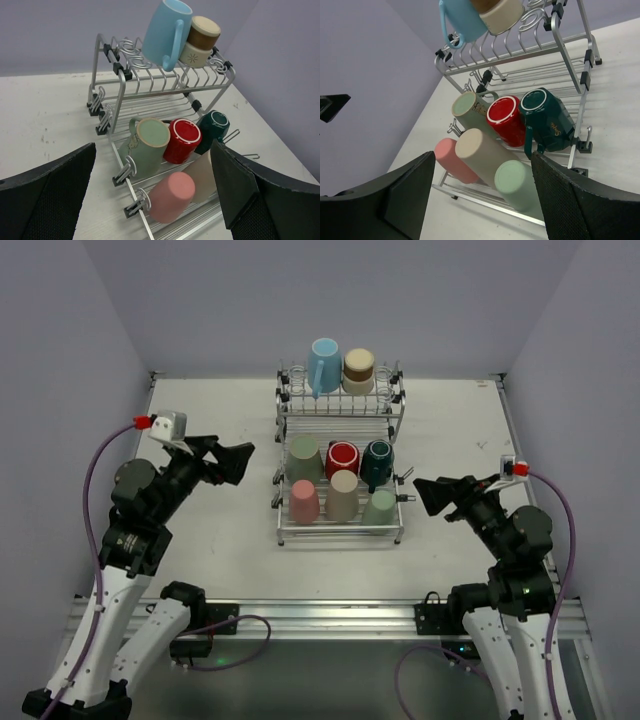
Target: Unload the cups from the dish rack
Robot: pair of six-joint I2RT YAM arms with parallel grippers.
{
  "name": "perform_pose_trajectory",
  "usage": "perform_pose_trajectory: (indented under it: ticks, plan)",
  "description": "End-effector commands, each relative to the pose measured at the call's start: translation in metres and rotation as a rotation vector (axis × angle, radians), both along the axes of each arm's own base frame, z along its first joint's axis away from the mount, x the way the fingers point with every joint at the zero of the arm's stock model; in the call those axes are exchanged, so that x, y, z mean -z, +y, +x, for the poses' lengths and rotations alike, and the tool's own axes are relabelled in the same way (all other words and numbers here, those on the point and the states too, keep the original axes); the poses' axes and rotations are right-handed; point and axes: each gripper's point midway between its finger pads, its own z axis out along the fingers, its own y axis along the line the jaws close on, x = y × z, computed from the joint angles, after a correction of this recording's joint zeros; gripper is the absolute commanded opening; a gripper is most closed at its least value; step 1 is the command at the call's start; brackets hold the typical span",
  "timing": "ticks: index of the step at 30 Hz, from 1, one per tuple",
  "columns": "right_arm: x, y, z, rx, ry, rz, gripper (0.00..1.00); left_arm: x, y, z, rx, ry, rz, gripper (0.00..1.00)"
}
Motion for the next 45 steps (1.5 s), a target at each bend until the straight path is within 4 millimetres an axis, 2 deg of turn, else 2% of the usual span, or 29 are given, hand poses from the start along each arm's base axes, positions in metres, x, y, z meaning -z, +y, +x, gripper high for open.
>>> perform_pose_trajectory:
  ticks: [1, 7, 9, 10, 12, 13, 14, 16, 21, 22, 24, 25, 26, 28, 29, 30, 31, 32, 33, 34, 36, 37, 39, 42, 45]
  plan:
    - [-0.005, 0.006, -0.008, -0.046, -0.010, -0.004, 0.79, -0.022, -0.010, -0.006, 0.063, -0.029, -0.036, 1.00]
    - [-0.009, 0.020, -0.006, -0.126, -0.005, 0.065, 0.78, -0.068, -0.031, 0.004, 0.162, -0.111, -0.144, 1.00]
    - [-0.008, 0.024, -0.004, -0.143, 0.005, 0.079, 0.78, -0.075, -0.040, 0.018, 0.188, -0.105, -0.173, 1.00]
    - [-0.007, 0.025, -0.003, -0.149, 0.006, 0.082, 0.78, -0.085, -0.042, 0.020, 0.195, -0.119, -0.178, 1.00]
    - [-0.003, 0.026, -0.002, -0.156, 0.018, 0.089, 0.77, -0.080, -0.051, 0.039, 0.217, -0.076, -0.185, 0.94]
    - [-0.003, 0.028, -0.002, -0.169, 0.018, 0.093, 0.77, -0.081, -0.059, 0.050, 0.234, -0.062, -0.188, 0.79]
    - [0.001, 0.029, -0.001, -0.176, 0.026, 0.095, 0.77, -0.083, -0.062, 0.054, 0.241, -0.057, -0.191, 0.71]
    - [0.002, 0.031, -0.001, -0.187, 0.024, 0.103, 0.77, -0.090, -0.075, 0.068, 0.258, -0.051, -0.190, 0.62]
    - [0.004, 0.032, -0.002, -0.195, 0.023, 0.100, 0.76, -0.095, -0.088, 0.104, 0.163, -0.073, -0.095, 0.62]
    - [0.004, 0.032, -0.002, -0.195, 0.021, 0.099, 0.76, -0.084, -0.097, 0.110, 0.181, -0.027, -0.075, 0.62]
    - [0.004, 0.032, -0.002, -0.195, 0.017, 0.095, 0.76, -0.085, -0.106, 0.113, 0.184, -0.042, -0.039, 0.61]
    - [0.005, 0.032, -0.002, -0.195, 0.020, 0.094, 0.76, -0.074, -0.119, 0.113, 0.185, -0.020, -0.007, 0.61]
    - [0.006, 0.031, -0.002, -0.193, 0.019, 0.090, 0.76, -0.072, -0.114, 0.121, 0.116, -0.039, 0.040, 0.60]
    - [0.007, 0.032, -0.002, -0.196, 0.023, 0.088, 0.75, -0.063, -0.124, 0.123, 0.107, -0.031, 0.080, 0.60]
    - [0.008, 0.032, -0.002, -0.196, 0.024, 0.087, 0.75, -0.060, -0.123, 0.129, 0.076, -0.038, 0.111, 0.60]
    - [0.007, 0.032, -0.002, -0.198, 0.023, 0.087, 0.75, -0.063, -0.126, 0.131, 0.071, -0.048, 0.127, 0.60]
    - [0.008, 0.032, -0.002, -0.201, 0.026, 0.087, 0.75, -0.050, -0.130, 0.138, 0.050, -0.023, 0.162, 0.60]
    - [0.008, 0.033, -0.002, -0.202, 0.023, 0.086, 0.75, -0.047, -0.129, 0.144, 0.027, -0.027, 0.197, 0.60]
    - [0.008, 0.033, -0.003, -0.204, 0.024, 0.086, 0.75, -0.051, -0.130, 0.148, 0.018, -0.035, 0.211, 0.60]
    - [0.008, 0.032, -0.002, -0.201, 0.023, 0.084, 0.75, -0.037, -0.137, 0.154, 0.018, -0.010, 0.245, 0.59]
    - [0.009, 0.032, -0.003, -0.201, 0.022, 0.083, 0.75, -0.036, -0.137, 0.163, -0.011, -0.017, 0.289, 0.59]
    - [0.009, 0.031, -0.002, -0.196, 0.022, 0.082, 0.75, -0.023, -0.139, 0.170, -0.019, 0.004, 0.315, 0.58]
    - [0.011, 0.031, -0.001, -0.193, 0.028, 0.077, 0.75, -0.011, -0.139, 0.180, -0.047, 0.019, 0.351, 0.58]
    - [0.013, 0.031, -0.002, -0.194, 0.032, 0.070, 0.75, 0.004, -0.142, 0.190, -0.057, 0.040, 0.384, 0.56]
    - [0.015, 0.031, -0.001, -0.192, 0.037, 0.066, 0.75, 0.011, -0.146, 0.195, -0.052, 0.048, 0.390, 0.53]
